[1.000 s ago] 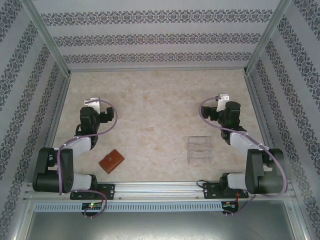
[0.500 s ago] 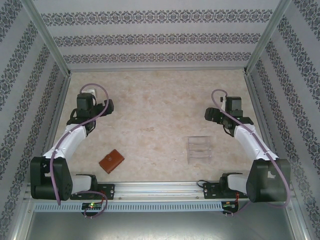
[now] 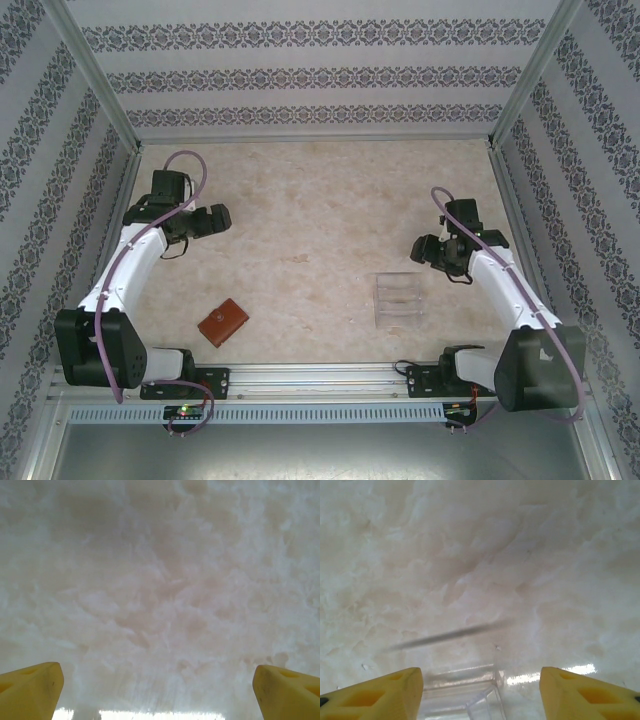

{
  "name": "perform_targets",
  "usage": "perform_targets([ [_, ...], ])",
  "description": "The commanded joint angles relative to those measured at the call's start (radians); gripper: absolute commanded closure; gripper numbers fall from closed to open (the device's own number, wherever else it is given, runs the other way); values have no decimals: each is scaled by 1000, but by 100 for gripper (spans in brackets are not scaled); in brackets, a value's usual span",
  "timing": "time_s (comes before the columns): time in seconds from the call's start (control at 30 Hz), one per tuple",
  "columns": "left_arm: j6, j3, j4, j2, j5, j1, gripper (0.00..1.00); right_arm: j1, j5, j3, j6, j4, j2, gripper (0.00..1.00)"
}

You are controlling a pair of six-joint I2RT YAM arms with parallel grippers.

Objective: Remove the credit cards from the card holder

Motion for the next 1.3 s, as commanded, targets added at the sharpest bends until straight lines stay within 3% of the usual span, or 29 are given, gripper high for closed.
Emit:
perform_targets([
  [0.0, 36, 23, -126, -13, 24, -6, 2, 14, -35, 1, 12, -70, -30, 41],
  [0.3, 54, -52, -46, -22, 24, -6, 2, 54, 5, 0, 31, -108, -23, 62],
  [0.7, 49, -91, -36, -34, 13, -6, 2, 122, 62, -55, 96, -95, 25, 68],
  [1.27, 48, -88, -45, -10, 14, -6, 1, 138, 53, -92, 100, -39, 58, 79],
])
